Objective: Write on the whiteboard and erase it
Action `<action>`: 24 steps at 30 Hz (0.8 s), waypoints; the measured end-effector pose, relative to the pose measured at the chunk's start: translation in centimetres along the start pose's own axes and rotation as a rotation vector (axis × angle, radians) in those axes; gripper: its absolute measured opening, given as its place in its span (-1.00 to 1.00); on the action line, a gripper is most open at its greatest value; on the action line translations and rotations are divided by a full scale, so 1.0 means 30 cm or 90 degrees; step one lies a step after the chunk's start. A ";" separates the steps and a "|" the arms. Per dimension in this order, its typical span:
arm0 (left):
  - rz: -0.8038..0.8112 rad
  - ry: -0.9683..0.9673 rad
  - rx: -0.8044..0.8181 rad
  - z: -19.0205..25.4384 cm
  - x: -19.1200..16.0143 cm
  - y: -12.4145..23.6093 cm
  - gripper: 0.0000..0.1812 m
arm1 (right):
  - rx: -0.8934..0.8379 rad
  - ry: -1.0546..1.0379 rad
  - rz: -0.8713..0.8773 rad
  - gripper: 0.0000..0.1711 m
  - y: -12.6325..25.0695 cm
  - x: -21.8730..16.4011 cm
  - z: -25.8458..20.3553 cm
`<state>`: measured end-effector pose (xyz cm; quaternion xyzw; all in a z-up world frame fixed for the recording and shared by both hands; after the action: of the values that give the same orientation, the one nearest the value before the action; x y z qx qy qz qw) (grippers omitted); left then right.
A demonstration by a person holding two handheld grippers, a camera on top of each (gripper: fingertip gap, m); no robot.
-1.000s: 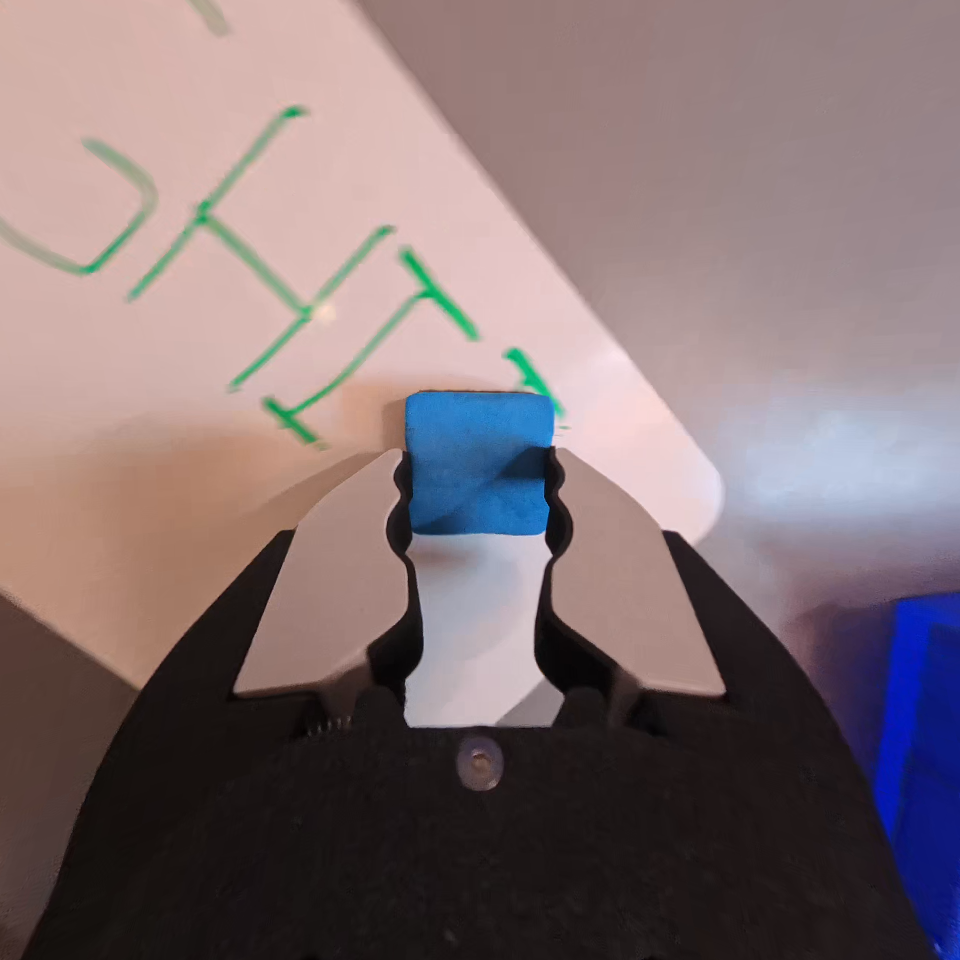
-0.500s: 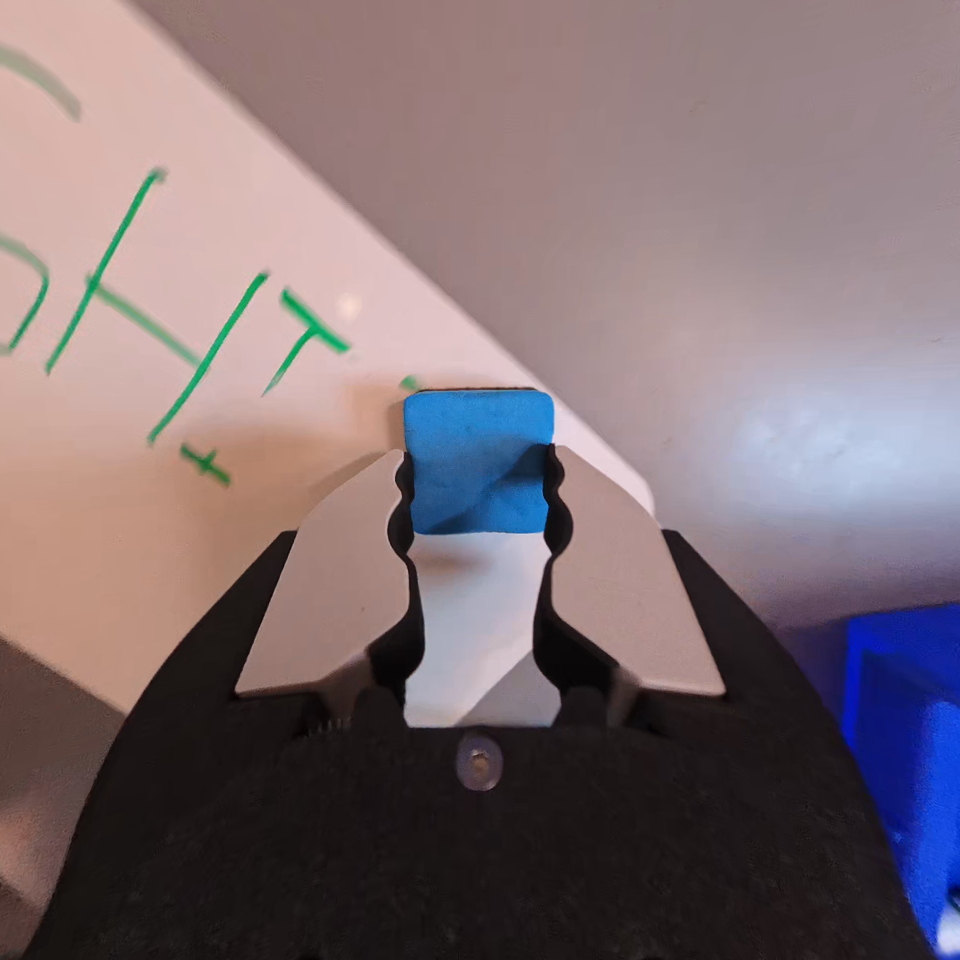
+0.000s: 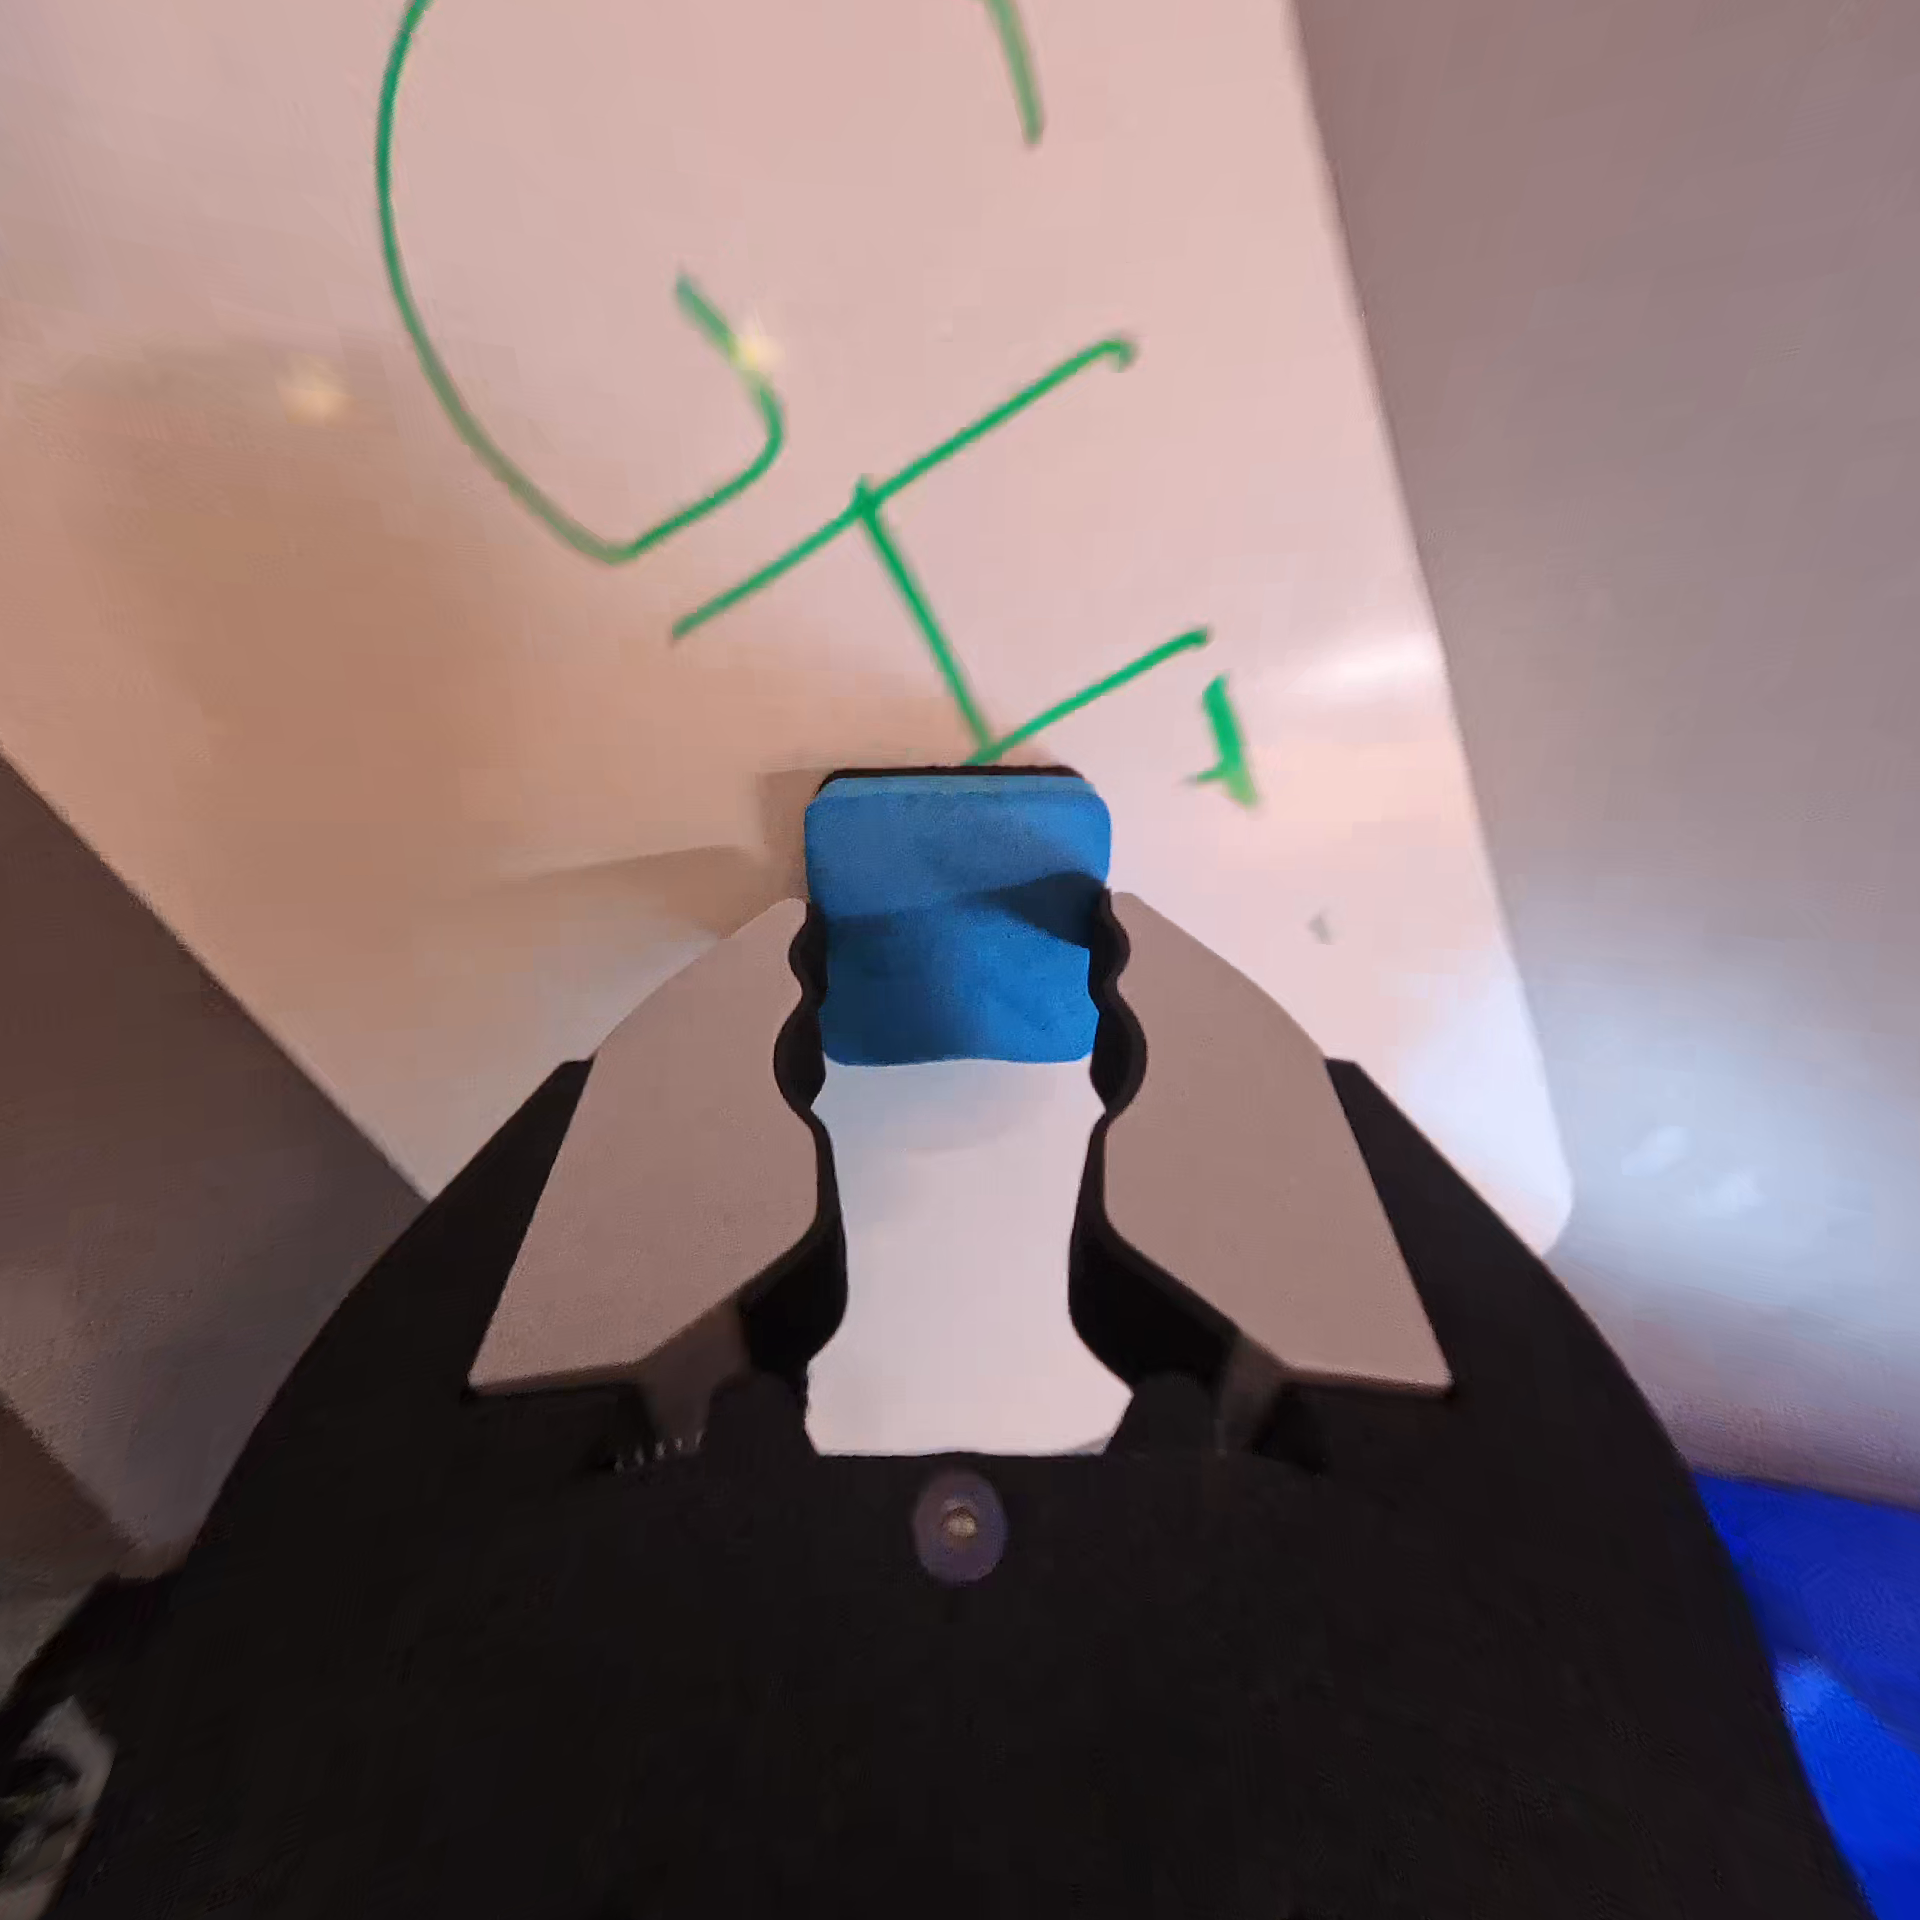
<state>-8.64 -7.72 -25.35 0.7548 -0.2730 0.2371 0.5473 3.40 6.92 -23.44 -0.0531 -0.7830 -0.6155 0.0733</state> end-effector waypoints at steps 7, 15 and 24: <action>-0.006 0.004 0.020 -0.005 -0.002 -0.001 -1.00 | -0.009 -0.099 0.047 -0.43 0.055 -0.109 0.153; -0.005 0.001 0.017 -0.006 -0.004 -0.001 -0.99 | -0.033 -0.093 0.080 -0.43 0.049 -0.036 0.195; 0.000 -0.005 0.010 0.003 0.001 -0.002 -1.00 | -0.018 -0.058 0.065 -0.42 0.026 0.036 0.154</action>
<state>-8.55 -7.81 -25.40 0.7599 -0.2734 0.2367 0.5402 2.25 11.58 -23.57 -0.1220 -0.7728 -0.6191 0.0676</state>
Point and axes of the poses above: each gripper's, where its closed fingertips meet, y back along the fingers, x out of its top, z = x × y across the jaws, the point moved 5 cm from there along y, back along the fingers, and after that the axes turned 15 degrees about x, right-handed, at the moved point
